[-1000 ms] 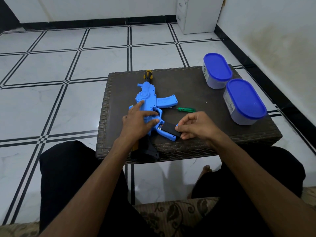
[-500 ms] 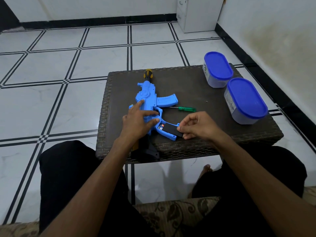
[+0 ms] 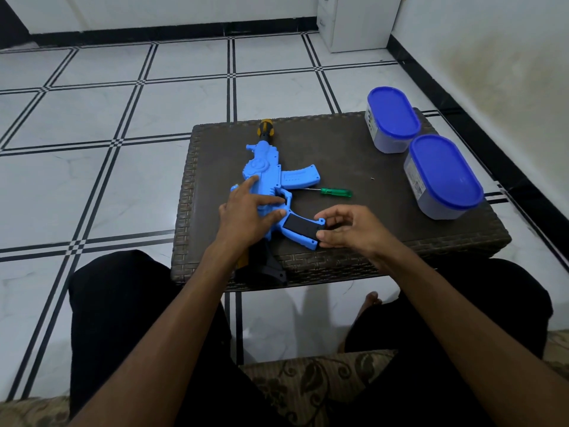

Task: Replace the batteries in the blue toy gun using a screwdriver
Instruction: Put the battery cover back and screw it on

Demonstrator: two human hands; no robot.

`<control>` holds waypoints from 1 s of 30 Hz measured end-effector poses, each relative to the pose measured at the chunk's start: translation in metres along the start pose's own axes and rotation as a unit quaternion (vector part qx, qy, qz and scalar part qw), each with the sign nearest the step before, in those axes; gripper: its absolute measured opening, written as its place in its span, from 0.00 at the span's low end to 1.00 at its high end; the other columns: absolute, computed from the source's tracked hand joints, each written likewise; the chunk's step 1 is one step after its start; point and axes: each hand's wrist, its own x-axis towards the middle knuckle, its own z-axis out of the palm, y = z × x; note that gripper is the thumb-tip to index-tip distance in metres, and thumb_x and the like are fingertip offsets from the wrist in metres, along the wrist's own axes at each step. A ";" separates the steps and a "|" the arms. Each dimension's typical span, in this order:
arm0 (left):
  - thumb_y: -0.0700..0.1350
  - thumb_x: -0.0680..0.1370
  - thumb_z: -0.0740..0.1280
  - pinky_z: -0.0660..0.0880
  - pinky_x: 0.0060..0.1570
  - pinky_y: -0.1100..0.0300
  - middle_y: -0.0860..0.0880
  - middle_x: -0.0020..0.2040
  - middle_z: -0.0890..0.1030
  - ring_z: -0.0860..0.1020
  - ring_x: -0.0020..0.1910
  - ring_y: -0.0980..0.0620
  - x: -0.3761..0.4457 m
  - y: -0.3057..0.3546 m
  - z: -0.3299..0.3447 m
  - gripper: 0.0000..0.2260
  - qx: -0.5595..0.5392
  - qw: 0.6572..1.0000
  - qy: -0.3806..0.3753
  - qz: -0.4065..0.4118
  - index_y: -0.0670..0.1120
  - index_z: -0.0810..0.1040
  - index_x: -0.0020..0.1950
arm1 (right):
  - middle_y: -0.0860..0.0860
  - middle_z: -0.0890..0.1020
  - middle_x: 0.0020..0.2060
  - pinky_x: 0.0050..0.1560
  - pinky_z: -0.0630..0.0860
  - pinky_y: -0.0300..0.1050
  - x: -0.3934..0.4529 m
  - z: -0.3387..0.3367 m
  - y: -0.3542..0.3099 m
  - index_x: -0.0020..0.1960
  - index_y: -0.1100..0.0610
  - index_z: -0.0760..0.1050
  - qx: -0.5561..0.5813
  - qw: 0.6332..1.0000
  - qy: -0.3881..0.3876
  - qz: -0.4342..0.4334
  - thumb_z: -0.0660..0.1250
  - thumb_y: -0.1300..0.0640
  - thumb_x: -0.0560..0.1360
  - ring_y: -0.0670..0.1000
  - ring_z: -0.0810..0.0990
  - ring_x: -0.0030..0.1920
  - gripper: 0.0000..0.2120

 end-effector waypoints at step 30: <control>0.69 0.66 0.70 0.59 0.71 0.38 0.53 0.79 0.52 0.51 0.77 0.44 -0.012 -0.006 -0.005 0.31 0.057 0.996 -0.055 0.035 0.67 0.71 0.67 | 0.55 0.82 0.55 0.55 0.75 0.48 0.076 -0.087 -0.010 0.60 0.58 0.79 -0.435 0.846 0.303 -0.062 0.66 0.62 0.78 0.54 0.80 0.56 0.11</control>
